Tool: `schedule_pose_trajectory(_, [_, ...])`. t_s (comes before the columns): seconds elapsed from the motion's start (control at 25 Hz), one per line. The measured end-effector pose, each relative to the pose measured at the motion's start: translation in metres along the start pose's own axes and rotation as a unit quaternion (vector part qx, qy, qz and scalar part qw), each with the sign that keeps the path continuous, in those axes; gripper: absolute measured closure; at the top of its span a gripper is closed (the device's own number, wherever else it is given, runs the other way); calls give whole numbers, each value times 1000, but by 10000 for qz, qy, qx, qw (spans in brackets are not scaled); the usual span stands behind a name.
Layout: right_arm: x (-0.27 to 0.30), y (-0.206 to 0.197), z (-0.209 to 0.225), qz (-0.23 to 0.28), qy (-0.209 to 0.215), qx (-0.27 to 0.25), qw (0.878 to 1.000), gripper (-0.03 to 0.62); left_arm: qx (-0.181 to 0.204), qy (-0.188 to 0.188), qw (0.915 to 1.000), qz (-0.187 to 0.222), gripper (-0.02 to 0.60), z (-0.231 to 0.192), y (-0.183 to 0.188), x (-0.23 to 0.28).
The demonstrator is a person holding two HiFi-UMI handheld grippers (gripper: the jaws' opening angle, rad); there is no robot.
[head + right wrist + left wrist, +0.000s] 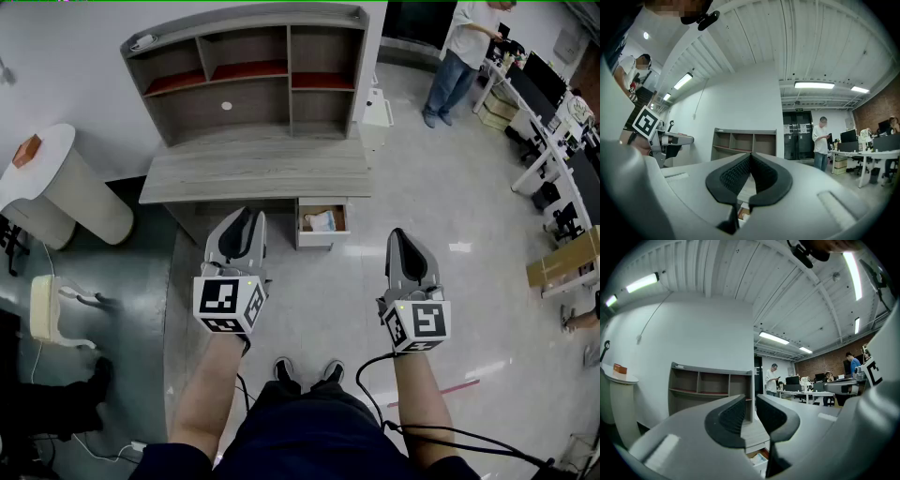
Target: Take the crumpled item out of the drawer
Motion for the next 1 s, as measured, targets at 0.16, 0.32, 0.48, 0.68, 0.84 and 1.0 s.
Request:
schedule_pose_trajectory(0.16, [3, -1, -1, -9, -4, -16, 10000, 589, -7, -8, 10000, -1, 509, -2, -2, 3])
schedule_pose_trajectory(0.32, [7, -1, -2, 58, -53, 41, 10000, 588, -11, -29, 10000, -2, 508, -8, -4, 3])
schedule_pose_trajectory(0.48, [13, 2, -6, 145, -180, 145, 9996, 588, -6, -83, 10000, 5, 508, -21, -5, 4])
schedule_pose_trajectory(0.68, [24, 4, -26, 145, -283, 32, 9995, 588, -22, -207, 9998, 7, 508, -43, -9, 6])
schedule_pose_trajectory(0.84, [32, 6, -38, 137, -408, -17, 9991, 588, -17, -374, 9993, -32, 508, -56, -14, 8])
schedule_pose_trajectory(1.0, [37, 2, -41, 108, -461, -40, 9989, 588, -49, -448, 9990, -72, 508, -61, -21, 13])
Point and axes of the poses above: the fingertips, and each gripper's own axes: x forward along the fingers, z to its right, y out of its top, the point moved 2 cm from there along -x, backward along the fingers, and after that the axes turned 1 degree about -z, right-handed, at the moved point
